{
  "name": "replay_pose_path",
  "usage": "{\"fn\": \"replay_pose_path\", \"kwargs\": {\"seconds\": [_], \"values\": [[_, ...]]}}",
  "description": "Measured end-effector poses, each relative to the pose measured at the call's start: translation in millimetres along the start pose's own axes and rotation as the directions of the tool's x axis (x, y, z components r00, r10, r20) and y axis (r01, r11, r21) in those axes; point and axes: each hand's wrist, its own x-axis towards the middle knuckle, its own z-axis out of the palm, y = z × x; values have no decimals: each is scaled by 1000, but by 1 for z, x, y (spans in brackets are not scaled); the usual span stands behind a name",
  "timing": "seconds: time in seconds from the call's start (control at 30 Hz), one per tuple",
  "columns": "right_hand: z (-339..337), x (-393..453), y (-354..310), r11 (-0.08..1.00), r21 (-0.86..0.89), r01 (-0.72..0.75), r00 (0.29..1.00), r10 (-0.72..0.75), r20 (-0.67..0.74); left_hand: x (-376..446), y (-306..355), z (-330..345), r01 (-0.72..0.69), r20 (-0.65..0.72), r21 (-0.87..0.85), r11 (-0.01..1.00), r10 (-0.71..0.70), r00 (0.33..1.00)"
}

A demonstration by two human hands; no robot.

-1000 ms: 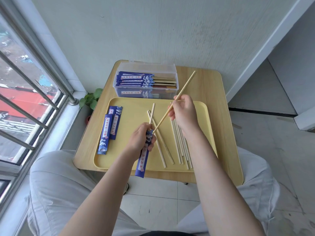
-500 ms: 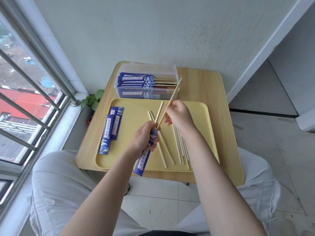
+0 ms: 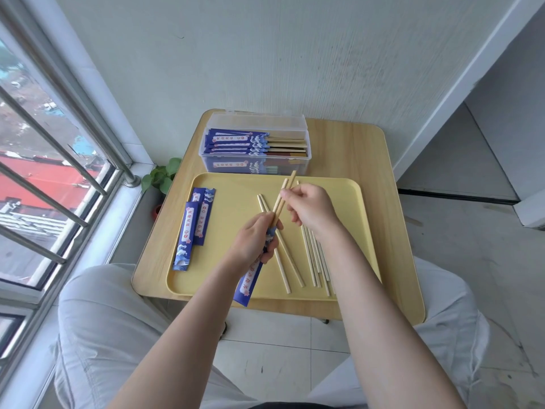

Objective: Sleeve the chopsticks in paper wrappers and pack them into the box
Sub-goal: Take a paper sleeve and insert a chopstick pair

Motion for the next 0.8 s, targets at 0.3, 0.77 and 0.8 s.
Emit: {"fn": "replay_pose_path", "kwargs": {"seconds": [0.3,0.77,0.8], "values": [[-3,10,-11,994,64,-84,986,74,153,16,23,-14,-48,-36,189,981,56,998],[-26,104,-45,764,644,44,890,262,-373,112,87,-56,-81,-274,864,498,597,754],[-24,111,-46,755,655,44,888,271,-372,116,85,-58,-45,-265,873,485,551,791]]}}
